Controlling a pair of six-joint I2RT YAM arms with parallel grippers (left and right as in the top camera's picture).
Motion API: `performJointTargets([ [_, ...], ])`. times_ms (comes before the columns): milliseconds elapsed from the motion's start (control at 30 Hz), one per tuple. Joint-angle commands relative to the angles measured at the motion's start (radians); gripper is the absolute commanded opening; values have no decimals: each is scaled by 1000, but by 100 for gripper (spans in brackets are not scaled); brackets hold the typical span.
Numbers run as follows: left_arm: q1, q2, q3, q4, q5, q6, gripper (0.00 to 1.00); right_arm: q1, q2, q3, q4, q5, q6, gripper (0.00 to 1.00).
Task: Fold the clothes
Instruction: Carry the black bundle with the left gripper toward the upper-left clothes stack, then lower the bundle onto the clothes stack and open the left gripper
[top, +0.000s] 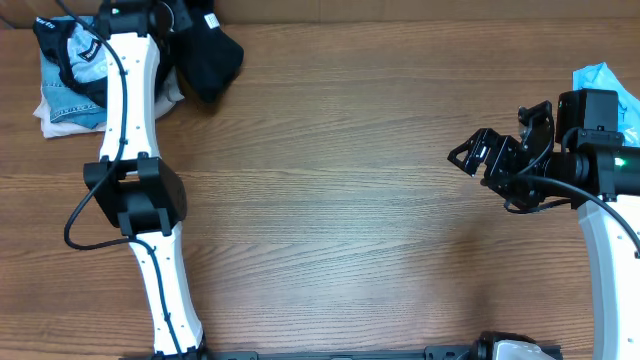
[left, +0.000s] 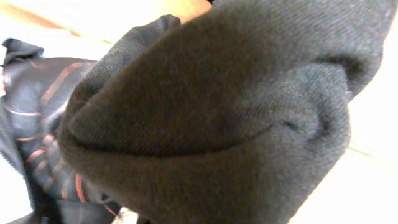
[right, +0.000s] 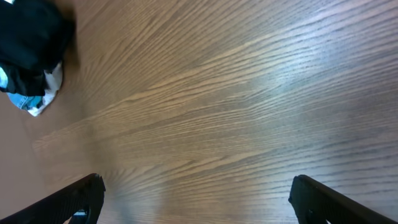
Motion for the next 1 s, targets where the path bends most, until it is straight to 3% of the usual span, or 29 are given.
performJointTargets([
  [0, 60, 0, 50, 6, -13, 19, 4, -2, -1, -2, -3, 3, 0, 100],
  [600, 307, 1, 79, 33, 57, -19, 8, -2, -1, -2, -21, 3, 42, 100],
  [967, 335, 7, 15, 33, -2, -79, 12, -2, -1, -2, -38, 3, 42, 100],
])
